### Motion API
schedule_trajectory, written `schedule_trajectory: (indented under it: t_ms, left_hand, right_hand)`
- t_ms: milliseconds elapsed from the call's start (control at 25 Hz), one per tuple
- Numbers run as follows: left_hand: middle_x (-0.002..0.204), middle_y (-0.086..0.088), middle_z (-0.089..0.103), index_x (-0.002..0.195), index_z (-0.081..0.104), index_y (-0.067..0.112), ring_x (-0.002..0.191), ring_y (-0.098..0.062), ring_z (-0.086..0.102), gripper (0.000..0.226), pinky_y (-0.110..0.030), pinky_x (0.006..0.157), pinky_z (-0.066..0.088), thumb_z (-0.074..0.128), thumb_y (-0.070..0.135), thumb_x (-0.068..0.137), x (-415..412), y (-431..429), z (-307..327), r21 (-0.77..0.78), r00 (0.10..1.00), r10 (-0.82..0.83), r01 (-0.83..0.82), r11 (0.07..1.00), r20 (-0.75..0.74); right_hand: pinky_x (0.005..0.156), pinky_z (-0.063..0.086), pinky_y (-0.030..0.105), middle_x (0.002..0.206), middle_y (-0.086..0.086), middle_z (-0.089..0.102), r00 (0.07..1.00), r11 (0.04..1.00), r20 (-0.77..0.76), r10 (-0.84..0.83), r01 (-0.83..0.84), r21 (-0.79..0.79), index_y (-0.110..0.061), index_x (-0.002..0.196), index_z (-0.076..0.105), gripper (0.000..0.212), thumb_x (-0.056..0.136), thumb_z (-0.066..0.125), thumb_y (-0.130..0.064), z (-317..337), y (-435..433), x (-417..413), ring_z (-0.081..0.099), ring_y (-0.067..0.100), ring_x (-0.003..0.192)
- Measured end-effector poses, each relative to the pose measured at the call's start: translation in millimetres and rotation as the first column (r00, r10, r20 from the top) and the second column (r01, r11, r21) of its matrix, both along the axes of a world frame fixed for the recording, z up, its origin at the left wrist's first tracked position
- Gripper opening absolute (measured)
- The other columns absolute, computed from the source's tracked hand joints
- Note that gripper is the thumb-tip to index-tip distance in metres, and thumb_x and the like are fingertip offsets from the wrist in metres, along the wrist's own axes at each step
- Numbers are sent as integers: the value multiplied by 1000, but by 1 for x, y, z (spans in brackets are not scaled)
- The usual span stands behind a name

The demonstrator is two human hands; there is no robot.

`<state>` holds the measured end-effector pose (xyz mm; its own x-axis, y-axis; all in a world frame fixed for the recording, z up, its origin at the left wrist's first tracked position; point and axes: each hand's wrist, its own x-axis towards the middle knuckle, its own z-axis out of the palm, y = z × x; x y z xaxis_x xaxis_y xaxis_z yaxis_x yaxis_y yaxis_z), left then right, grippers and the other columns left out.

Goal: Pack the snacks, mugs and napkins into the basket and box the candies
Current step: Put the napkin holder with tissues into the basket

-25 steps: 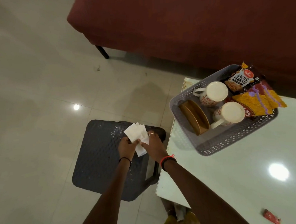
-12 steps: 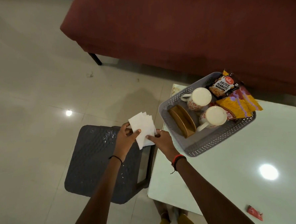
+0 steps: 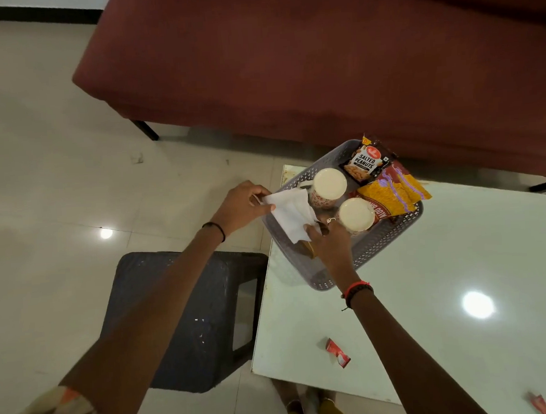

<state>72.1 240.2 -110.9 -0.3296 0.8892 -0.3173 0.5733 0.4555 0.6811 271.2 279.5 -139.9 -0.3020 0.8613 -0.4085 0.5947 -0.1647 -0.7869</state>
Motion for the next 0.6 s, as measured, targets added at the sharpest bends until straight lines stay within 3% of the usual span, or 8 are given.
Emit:
schedule_trajectory:
  t_ms: [120, 200, 280, 440, 600]
  left_hand:
    - [103, -10, 55, 106, 64, 10, 84, -19, 56, 32, -28, 76, 48, 70, 24, 77, 3, 24, -9, -50, 969, -176, 170, 984, -174]
    - [107, -12, 56, 107, 64, 8, 87, -24, 57, 33, -29, 75, 45, 68, 25, 79, 7, 34, -17, -80, 923, -252, 239, 968, -291]
    - [106, -12, 56, 104, 66, 8, 91, -28, 57, 28, -31, 75, 45, 65, 23, 81, 13, 40, -25, -92, 882, -293, 280, 956, -370]
    - [113, -10, 57, 109, 63, 10, 98, -27, 56, 25, -33, 78, 47, 57, 17, 86, 22, 44, -46, -138, 833, -363, 336, 931, -418]
    - [121, -10, 57, 117, 59, 13, 102, -27, 57, 31, -37, 88, 48, 52, 11, 87, 24, 42, -67, -192, 787, -420, 375, 907, -451]
  right_hand:
    - [87, 50, 37, 102, 14, 70, 999, 994, -1, -34, 34, 102, -5, 104, 64, 22, 86, 61, -18, 3, 8, 12, 62, 27, 97]
    - [83, 55, 42, 99, 12, 70, 999, 993, -22, -41, 43, 107, -10, 100, 65, 17, 86, 61, -19, 2, 8, 16, 66, 26, 91]
    - [78, 56, 38, 100, 11, 70, 1000, 988, 26, -16, 12, 153, -12, 98, 65, 14, 87, 61, -20, -1, 7, 20, 65, 24, 91]
    - [68, 48, 27, 109, 9, 64, 989, 969, 112, 94, -117, 217, -12, 98, 65, 13, 88, 59, -17, -20, 5, 22, 59, 19, 90]
    - [77, 57, 33, 113, 8, 61, 970, 954, 157, 184, -215, 210, -12, 102, 65, 16, 90, 55, -15, -44, 2, 25, 61, 22, 95]
